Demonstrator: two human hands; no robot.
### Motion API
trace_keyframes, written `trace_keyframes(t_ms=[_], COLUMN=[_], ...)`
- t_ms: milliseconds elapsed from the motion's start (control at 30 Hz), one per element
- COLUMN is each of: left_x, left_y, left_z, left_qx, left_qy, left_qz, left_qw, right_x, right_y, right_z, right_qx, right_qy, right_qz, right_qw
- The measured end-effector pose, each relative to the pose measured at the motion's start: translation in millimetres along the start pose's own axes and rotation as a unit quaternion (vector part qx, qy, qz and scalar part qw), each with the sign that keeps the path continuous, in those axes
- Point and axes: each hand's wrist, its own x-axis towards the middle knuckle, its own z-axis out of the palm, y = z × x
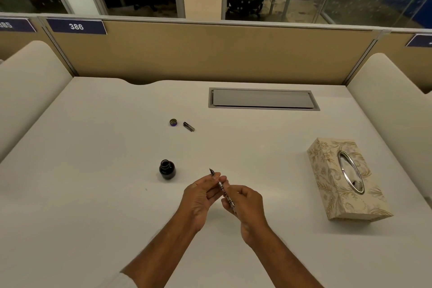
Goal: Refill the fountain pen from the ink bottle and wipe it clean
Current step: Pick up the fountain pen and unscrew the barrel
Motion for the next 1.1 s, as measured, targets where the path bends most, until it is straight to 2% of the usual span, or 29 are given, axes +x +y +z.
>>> trace_keyframes(t_ms=[67, 233, 367, 567, 833, 967, 1100], left_x=[-1, -1, -2, -4, -11, -15, -21], left_y=[0, 0, 2, 5, 13, 19, 24], left_z=[1, 0, 0, -1, 0, 0, 0], left_qx=[0.002, -0.001, 0.007, -0.007, -0.01, -0.017, -0.029], left_qy=[-0.001, 0.001, 0.0, 0.003, 0.002, -0.011, -0.02], left_qz=[-0.001, 0.004, 0.009, 0.009, 0.013, 0.013, 0.009], left_qw=[1.0, 1.0, 1.0, 1.0, 1.0, 1.0, 0.999], right_x=[0, -2, -4, -7, -17, -22, -26], right_y=[-1, -2, -1, -3, -11, -16, -20], right_z=[1, 2, 4, 5, 7, 8, 7], right_qx=[0.002, -0.009, 0.016, -0.005, 0.021, 0.058, 0.077], right_qy=[0.001, 0.013, 0.011, 0.021, -0.009, -0.028, -0.031], right_qz=[0.015, -0.011, 0.013, -0.023, 0.002, 0.045, 0.038], right_qw=[1.0, 1.0, 1.0, 1.0, 1.0, 0.997, 0.996])
